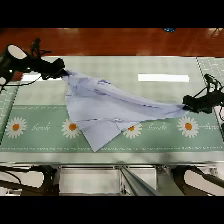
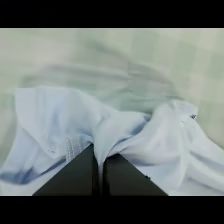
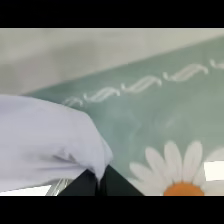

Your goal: Fold the shirts.

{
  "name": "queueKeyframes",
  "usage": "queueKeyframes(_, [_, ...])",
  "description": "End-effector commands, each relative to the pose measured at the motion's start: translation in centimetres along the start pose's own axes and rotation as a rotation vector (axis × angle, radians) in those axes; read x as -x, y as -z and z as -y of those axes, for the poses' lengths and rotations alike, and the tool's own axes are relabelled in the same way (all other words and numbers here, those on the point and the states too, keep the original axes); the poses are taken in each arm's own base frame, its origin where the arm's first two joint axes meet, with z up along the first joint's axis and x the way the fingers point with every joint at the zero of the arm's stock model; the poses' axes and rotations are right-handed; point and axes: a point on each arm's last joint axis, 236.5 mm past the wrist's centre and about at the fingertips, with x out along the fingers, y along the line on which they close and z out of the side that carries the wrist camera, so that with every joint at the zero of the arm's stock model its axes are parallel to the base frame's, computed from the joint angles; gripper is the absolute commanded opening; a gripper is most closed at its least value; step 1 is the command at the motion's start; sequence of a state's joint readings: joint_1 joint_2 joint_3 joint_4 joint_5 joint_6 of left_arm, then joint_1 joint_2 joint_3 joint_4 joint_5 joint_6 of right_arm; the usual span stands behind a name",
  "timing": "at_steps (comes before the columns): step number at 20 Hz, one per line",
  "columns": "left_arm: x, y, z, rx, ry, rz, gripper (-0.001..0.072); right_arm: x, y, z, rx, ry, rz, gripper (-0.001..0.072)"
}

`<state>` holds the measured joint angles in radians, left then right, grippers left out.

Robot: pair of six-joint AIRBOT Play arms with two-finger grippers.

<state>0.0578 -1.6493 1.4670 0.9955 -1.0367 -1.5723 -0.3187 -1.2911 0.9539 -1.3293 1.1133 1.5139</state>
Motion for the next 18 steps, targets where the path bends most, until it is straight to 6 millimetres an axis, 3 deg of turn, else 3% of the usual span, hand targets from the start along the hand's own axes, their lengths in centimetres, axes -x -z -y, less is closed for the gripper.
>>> queueKeyframes(1, [-3.1,0.0,0.7,0.080,0.088,-0.039,0.0179,-2.8,-3.2,0.1,-0.070,-0.038,-0.027,0.0073])
queueKeyframes(2, [-3.1,0.3,0.7,0.081,0.089,-0.053,0.0466,-2.7,-3.9,0.1,-0.087,-0.035,-0.024,0.0311])
queueKeyframes(3, [-2.5,0.6,0.6,0.061,0.092,-0.080,0.0510,-2.1,-4.5,0.1,-0.067,-0.031,-0.023,0.0417])
queueKeyframes(5, [0.4,0.0,-0.2,0.012,0.106,-0.119,0.0510,0.7,-5.6,2.3,-0.033,0.051,-0.026,0.0415])
queueKeyframes(8, [6.9,-0.1,-3.0,0.029,0.119,-0.187,0.0510,5.8,-5.3,8.1,-0.093,0.174,-0.049,0.0404])
queueKeyframes(10, [10.4,1.3,-4.7,0.026,0.122,-0.213,0.0510,7.0,-3.7,10.6,-0.206,0.168,-0.028,0.0404])
queueKeyframes(11, [11.3,2.2,-5.4,0.049,0.120,-0.210,0.0510,6.5,-2.6,10.8,-0.250,0.131,-0.018,0.0403])
queueKeyframes(13, [11.3,5.1,-6.5,0.121,0.110,-0.204,0.0510,4.4,-0.1,9.7,-0.284,0.046,-0.009,0.0403])
queueKeyframes(15, [9.8,9.7,-7.3,0.144,0.105,-0.220,0.0510,2.1,2.3,6.8,-0.253,-0.063,0.013,0.0403])
queueKeyframes(18, [7.2,16.0,-8.7,0.234,0.091,-0.206,0.0510,0.6,4.5,3.6,-0.266,-0.192,0.052,0.0403])
